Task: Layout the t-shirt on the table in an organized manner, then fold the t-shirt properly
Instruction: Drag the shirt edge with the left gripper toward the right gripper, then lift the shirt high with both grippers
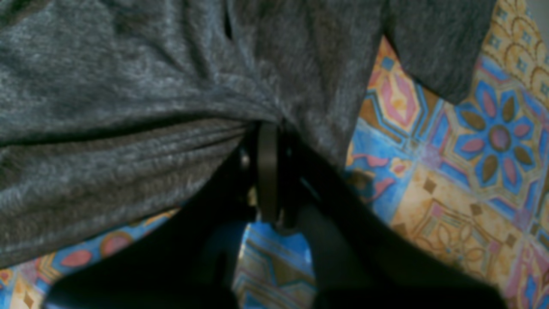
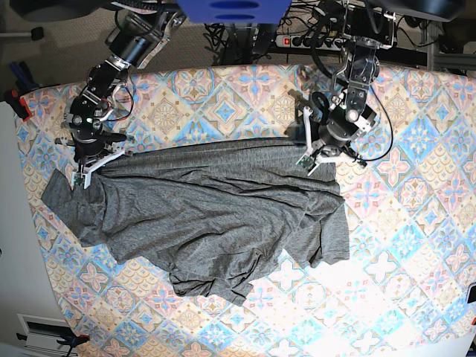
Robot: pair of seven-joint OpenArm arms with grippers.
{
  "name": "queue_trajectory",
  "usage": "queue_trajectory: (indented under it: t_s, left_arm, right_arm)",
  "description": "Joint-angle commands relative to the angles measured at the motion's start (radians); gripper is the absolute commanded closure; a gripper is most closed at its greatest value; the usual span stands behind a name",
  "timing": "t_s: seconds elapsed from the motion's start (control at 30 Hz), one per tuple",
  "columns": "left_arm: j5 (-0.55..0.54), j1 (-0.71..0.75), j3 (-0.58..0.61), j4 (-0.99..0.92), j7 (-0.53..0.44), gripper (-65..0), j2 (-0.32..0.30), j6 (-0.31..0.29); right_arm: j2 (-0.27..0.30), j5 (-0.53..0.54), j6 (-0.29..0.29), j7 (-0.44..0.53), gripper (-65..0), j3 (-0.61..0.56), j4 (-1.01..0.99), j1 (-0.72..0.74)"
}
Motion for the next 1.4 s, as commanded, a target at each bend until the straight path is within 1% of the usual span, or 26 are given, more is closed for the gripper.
queue_trajectory:
  t_s: [0.0, 0.1, 0.17, 0.3, 0.4, 0.5, 0.57, 0.63, 0.67, 0.73, 0.87, 0.97, 1.13, 1.2, 1.23, 1.3, 1.37]
  left_arm:
    - [0.015, 0.016, -0.006, 0.017, 0.005, 0.0, -0.005, 0.006]
    - [0.010, 0.033, -0.038, 0.049, 0.005, 0.0, 0.007, 0.006]
    - [0.010, 0.010, -0.057, 0.072, 0.005, 0.0, 0.027, 0.006]
    - [0.013, -0.158, -0.057, 0.076, 0.017, 0.0, 0.058, 0.006]
    - [0.020, -0.290, -0.045, 0.043, 0.043, 0.0, 0.087, 0.006]
    - [0.018, -0.478, -0.002, -0.058, 0.142, 0.0, 0.093, 0.006]
    - [0.012, -0.590, 0.018, -0.152, 0.163, 0.0, 0.095, 0.006]
    - [0.015, -0.688, 0.015, -0.251, 0.154, 0.0, 0.122, 0.007]
    - [0.018, -0.748, 0.014, -0.307, 0.143, 0.0, 0.134, 0.007]
    - [0.018, -0.860, 0.003, -0.432, 0.119, 0.0, 0.139, 0.007]
    - [0.018, -1.055, 0.003, -0.689, 0.036, 0.0, 0.142, 0.010]
    - [0.018, -1.171, 0.003, -0.862, -0.041, 0.0, 0.142, 0.012]
    - [0.018, -1.329, 0.003, -1.080, -0.161, 0.0, 0.142, 0.013]
    - [0.018, -1.391, 0.003, -1.153, -0.200, 0.0, 0.142, 0.015]
    - [0.018, -1.421, 0.003, -1.192, -0.223, 0.0, 0.142, 0.032]
    - [0.018, -1.473, 0.006, -1.246, -0.268, 0.0, 0.142, 0.088]
    - [0.018, -1.476, 0.009, -1.308, -0.322, 0.0, 0.141, 0.124]
  right_arm:
    - [0.011, 0.003, -0.013, 0.029, 0.0, 0.000, 0.019, 0.014]
    - [0.011, 0.003, -0.013, 0.030, 0.0, 0.002, 0.021, 0.014]
    - [0.011, 0.003, -0.011, 0.030, 0.0, 0.002, 0.021, 0.014]
    - [0.014, 0.005, -0.011, 0.026, 0.0, 0.000, 0.027, 0.025]
    - [0.044, 0.005, -0.011, 0.023, 0.0, 0.000, 0.070, 0.094]
    - [0.078, 0.003, -0.010, -0.023, 0.0, -0.001, 0.071, 0.183]
    - [0.123, 0.003, -0.008, -0.065, 0.0, -0.001, 0.067, 0.261]
    - [0.175, 0.003, -0.008, -0.097, 0.0, -0.012, 0.036, 0.342]
    - [0.201, 0.003, -0.008, -0.108, 0.0, -0.033, 0.010, 0.391]
    - [0.241, 0.003, -0.008, -0.120, 0.0, -0.086, -0.048, 0.465]
    - [0.291, 0.005, -0.008, -0.120, 0.0, -0.164, -0.160, 0.595]
    - [0.313, 0.005, -0.008, -0.118, 0.0, -0.207, -0.249, 0.698]
    - [0.313, 0.005, -0.008, -0.117, 0.0, -0.274, -0.355, 0.847]
    - [0.313, 0.005, -0.008, -0.100, 0.0, -0.293, -0.395, 0.890]
    - [0.313, 0.005, -0.008, -0.083, 0.0, -0.300, -0.415, 0.916]
    - [0.313, 0.003, -0.008, -0.057, 0.0, -0.311, -0.446, 0.956]
    - [0.313, 0.003, -0.008, -0.033, 0.0, -0.326, -0.486, 0.997]
